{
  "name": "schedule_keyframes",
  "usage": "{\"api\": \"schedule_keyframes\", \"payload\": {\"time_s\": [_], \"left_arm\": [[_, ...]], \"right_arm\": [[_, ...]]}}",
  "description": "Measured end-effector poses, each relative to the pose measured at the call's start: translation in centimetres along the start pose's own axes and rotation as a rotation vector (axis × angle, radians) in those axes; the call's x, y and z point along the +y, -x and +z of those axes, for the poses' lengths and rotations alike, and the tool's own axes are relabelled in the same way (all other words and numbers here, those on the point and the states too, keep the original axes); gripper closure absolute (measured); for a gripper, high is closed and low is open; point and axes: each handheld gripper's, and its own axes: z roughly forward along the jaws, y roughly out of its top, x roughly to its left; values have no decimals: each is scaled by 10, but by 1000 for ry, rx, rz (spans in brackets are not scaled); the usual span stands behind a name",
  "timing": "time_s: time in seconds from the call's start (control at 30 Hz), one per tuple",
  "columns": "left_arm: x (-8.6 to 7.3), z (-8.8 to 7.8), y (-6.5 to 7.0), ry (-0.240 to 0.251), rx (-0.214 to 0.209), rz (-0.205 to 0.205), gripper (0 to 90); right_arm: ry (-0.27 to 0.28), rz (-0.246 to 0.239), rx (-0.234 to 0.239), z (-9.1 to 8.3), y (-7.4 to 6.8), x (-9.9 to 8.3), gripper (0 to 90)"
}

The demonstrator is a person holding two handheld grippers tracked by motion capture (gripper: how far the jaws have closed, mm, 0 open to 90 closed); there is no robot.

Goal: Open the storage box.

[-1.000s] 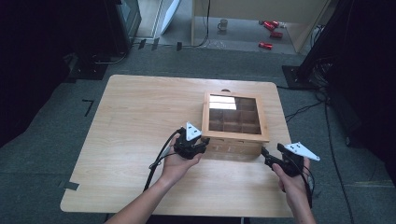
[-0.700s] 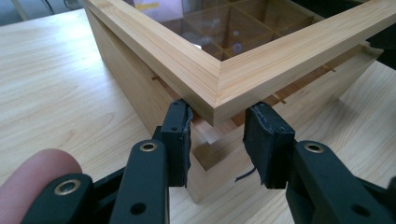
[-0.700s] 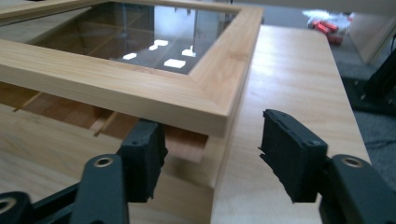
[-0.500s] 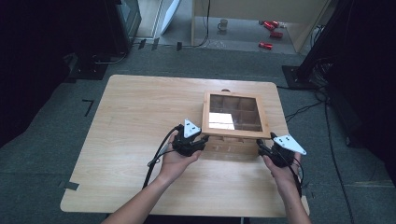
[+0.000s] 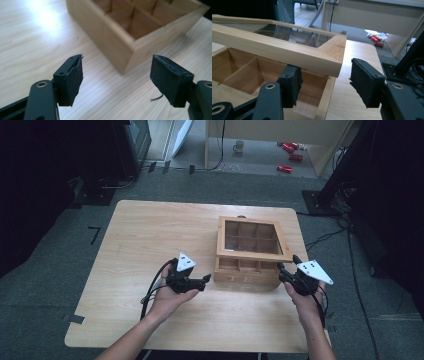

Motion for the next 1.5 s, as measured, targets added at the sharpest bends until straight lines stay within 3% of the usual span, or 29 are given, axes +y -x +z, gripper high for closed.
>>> {"api": "schedule_keyframes", "payload": {"time_s": [0.27, 0.37, 0.67, 0.8, 1.0, 1.13, 1.4, 1.5], "left_arm": [[-40, -17, -35, -35, 96, -6, 242], [-55, -23, -47, -44, 124, -39, 225], [-93, -30, -69, -117, 151, -107, 158], [-95, -30, -68, -113, 149, -108, 149], [-97, -26, -57, -133, 194, -22, 139], [-99, -26, -57, -122, 200, -24, 135], [-99, -26, -56, -121, 200, -26, 136], [-99, -26, -56, -122, 199, -27, 135]], "right_arm": [[31, -34, 7, 2, 6, 19, 408], [41, -39, 7, 4, 7, 27, 406], [65, -54, -8, 13, 8, 47, 407], [86, -32, -8, 17, 10, 58, 410], [113, -10, 5, 28, 16, 77, 412], [120, -15, 15, 38, 21, 91, 412], [136, -8, 81, 59, 34, 107, 416], [136, -18, 95, 66, 40, 112, 454]]}}
